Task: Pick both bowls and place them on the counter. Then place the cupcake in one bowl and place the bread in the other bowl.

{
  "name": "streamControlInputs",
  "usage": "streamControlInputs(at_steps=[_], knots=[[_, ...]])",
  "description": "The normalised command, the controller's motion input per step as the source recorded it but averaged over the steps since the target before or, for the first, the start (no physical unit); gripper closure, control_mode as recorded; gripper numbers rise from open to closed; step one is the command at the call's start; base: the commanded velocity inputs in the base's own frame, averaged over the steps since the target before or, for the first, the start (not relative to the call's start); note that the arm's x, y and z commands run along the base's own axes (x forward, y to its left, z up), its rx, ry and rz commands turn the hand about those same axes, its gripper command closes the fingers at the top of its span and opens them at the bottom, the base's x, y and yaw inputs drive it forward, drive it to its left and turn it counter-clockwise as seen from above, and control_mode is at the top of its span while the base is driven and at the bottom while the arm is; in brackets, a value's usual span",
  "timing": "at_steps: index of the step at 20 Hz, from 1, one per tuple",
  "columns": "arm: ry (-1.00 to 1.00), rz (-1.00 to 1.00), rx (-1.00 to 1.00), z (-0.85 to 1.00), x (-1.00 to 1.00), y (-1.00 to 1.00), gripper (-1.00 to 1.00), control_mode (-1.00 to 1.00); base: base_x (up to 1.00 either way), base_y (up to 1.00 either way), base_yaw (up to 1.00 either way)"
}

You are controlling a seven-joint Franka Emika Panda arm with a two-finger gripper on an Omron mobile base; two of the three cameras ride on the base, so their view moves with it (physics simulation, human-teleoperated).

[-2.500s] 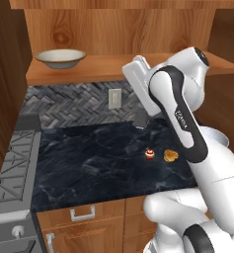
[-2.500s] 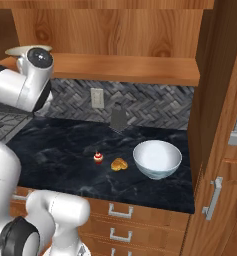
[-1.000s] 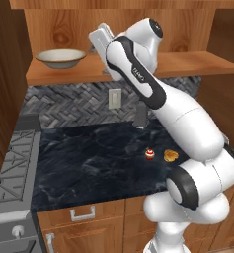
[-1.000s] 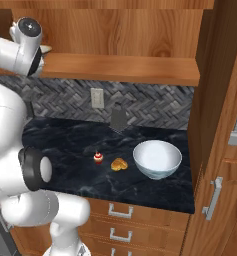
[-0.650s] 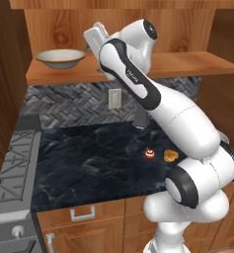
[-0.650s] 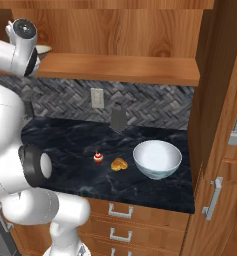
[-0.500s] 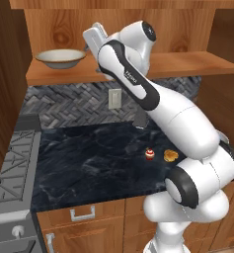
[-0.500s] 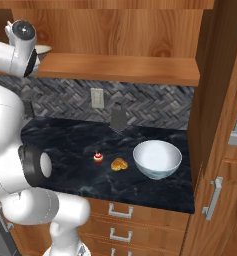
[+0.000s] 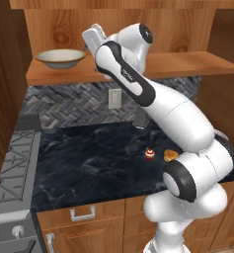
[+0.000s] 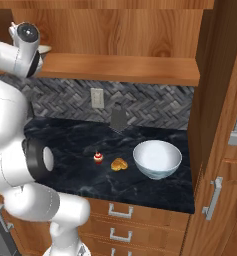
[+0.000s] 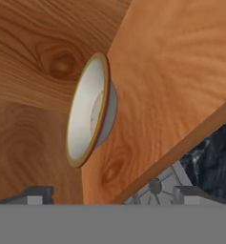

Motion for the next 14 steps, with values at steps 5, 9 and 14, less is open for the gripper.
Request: streamControlInputs(at_steps=[5,9,14], knots=[[0.0,0.0,0.0,0.0,0.29,0.08,-1.0,-1.0,0.0,0.0,0.0],[0.0,0.0,0.0,-0.03,0.22,0.1,-1.0,-1.0,0.0,0.0,0.0],[0.0,0.0,0.0,-0.1,0.1,0.13,-1.0,-1.0,0.0,0.0,0.0]])
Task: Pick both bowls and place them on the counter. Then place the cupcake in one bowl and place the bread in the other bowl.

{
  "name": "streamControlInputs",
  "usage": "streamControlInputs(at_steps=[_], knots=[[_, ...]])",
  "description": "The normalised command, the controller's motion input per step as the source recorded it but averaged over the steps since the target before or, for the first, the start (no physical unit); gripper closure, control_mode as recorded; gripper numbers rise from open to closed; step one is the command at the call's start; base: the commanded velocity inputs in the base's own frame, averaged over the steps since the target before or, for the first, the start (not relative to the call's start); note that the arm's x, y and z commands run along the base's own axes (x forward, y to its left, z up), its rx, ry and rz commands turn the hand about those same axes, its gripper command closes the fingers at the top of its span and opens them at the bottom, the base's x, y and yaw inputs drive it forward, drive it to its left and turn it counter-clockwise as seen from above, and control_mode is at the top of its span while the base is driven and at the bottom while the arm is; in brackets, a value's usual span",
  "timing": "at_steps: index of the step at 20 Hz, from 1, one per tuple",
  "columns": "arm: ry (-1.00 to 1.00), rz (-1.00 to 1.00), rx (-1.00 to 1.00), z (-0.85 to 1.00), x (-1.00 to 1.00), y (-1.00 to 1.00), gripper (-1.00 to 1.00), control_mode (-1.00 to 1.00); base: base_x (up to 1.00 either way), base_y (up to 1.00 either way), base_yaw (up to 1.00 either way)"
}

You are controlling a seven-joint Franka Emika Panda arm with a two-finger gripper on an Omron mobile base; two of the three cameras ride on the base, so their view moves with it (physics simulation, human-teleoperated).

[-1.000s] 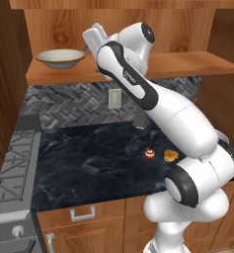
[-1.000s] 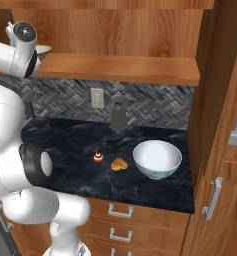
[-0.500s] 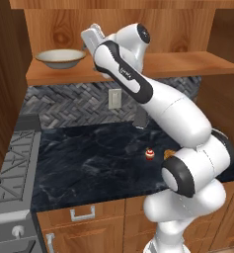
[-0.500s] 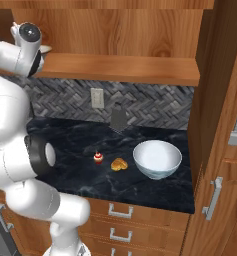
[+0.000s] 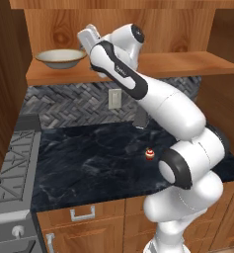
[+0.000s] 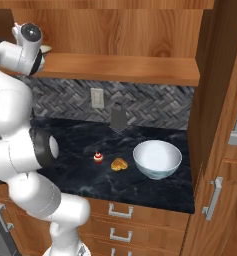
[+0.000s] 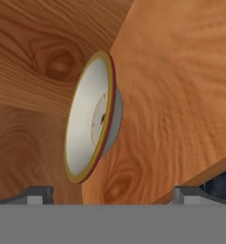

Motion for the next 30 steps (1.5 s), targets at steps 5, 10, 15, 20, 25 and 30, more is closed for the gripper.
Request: streamControlInputs(at_steps=[5,10,15,20,25,30], knots=[[0.0,0.0,0.0,-0.11,0.07,0.08,-1.0,-1.0,0.0,0.0,0.0],[0.0,0.0,0.0,-0.14,0.07,0.04,-1.0,-1.0,0.0,0.0,0.0],[0.0,0.0,0.0,-0.18,0.15,0.03,-1.0,-1.0,0.0,0.0,0.0],[0.0,0.0,0.0,-0.09,0.32,0.07,-1.0,-1.0,0.0,0.0,0.0],[0.0,0.0,0.0,-0.08,0.37,0.18,-1.0,-1.0,0.0,0.0,0.0],[0.0,0.0,0.0,-0.05,0.35,0.23,-1.0,-1.0,0.0,0.0,0.0]])
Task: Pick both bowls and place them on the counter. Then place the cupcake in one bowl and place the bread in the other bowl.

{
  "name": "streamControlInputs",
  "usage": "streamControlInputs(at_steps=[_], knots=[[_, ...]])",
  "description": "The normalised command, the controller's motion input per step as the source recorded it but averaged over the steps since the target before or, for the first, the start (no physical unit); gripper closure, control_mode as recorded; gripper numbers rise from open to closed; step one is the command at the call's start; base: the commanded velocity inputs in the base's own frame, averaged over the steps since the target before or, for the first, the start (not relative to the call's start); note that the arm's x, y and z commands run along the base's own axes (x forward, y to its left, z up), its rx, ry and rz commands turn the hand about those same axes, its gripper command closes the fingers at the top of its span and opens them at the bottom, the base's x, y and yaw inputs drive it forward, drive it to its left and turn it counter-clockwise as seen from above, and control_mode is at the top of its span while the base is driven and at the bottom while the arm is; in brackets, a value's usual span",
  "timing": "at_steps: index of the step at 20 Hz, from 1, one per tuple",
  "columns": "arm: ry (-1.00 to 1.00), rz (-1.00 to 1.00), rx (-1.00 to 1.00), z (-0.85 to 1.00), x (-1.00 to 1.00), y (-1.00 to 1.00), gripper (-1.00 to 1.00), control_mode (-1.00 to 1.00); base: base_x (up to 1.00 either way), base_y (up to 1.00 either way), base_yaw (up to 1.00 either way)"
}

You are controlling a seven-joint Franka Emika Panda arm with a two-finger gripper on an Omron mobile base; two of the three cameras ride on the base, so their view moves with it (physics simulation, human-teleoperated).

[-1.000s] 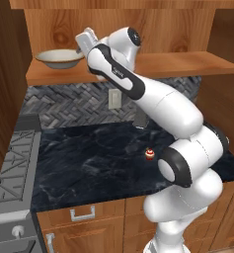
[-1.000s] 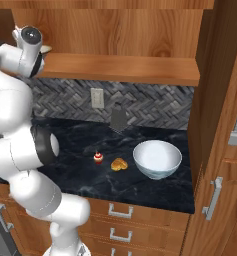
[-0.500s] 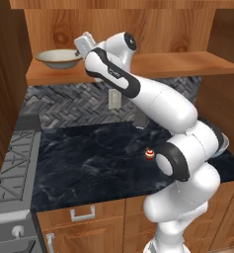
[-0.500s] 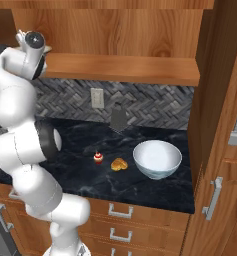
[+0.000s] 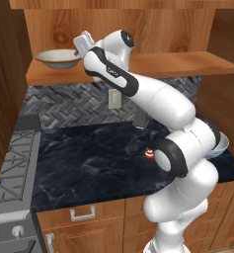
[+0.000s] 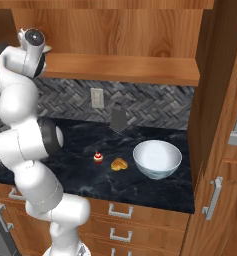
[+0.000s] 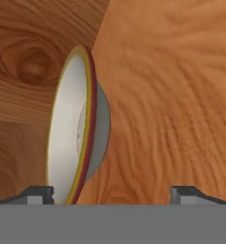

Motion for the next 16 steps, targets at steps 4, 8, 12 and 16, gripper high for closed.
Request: streamControlInputs(at_steps=[4,8,12,16], knots=[[0.0,0.0,0.0,-0.09,0.35,0.27,-1.0,-1.0,0.0,0.0,0.0],[-0.01,-0.01,0.0,-0.03,0.36,0.27,-1.0,-1.0,0.0,0.0,0.0],[-0.04,0.0,0.0,0.07,0.19,0.08,-1.0,-1.0,0.0,0.0,0.0],[-0.03,0.0,0.01,0.0,0.25,0.1,-1.0,-1.0,0.0,0.0,0.0]])
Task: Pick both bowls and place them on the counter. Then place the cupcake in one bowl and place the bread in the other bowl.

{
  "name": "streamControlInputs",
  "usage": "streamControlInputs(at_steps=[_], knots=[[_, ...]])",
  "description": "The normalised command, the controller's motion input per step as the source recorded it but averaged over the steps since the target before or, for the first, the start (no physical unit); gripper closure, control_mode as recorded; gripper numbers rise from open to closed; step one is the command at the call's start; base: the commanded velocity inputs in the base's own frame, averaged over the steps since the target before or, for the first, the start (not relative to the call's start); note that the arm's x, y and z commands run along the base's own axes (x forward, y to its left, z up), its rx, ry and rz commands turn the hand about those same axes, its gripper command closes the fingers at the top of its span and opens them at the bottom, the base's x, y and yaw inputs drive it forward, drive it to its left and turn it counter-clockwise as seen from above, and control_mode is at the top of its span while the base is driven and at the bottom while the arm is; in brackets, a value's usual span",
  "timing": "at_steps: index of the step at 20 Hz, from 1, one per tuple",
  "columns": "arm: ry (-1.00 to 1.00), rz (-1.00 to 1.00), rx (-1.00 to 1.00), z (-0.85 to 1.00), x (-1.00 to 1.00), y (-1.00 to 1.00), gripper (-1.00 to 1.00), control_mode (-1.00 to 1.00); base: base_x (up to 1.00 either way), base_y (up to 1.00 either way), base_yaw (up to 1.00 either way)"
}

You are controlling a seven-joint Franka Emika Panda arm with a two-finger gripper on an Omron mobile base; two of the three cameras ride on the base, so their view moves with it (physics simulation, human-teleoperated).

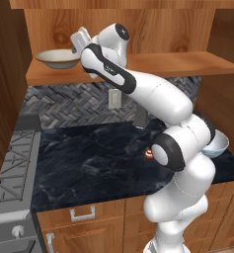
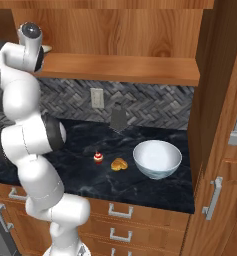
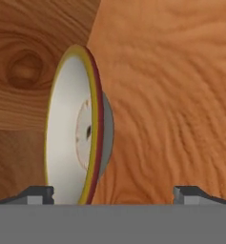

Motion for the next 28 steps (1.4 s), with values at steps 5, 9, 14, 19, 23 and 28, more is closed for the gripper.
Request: streamControlInputs(at_steps=[5,9,14,19,23,28], knots=[[-0.04,0.0,0.02,-0.01,0.34,0.11,-1.0,-1.0,0.0,0.0,0.0],[-0.01,-0.02,0.01,-0.07,0.43,0.27,-1.0,-1.0,0.0,0.0,0.0],[0.0,-0.03,0.0,-0.11,0.43,0.28,-1.0,-1.0,0.0,0.0,0.0],[0.0,-0.01,0.0,-0.16,0.13,0.18,-1.0,-1.0,0.0,0.0,0.0],[0.0,0.0,0.0,-0.19,0.0,0.06,-1.0,-1.0,0.0,0.0,0.0],[0.0,0.0,-0.01,-0.31,0.0,0.1,1.0,-1.0,0.0,0.0,0.0]])
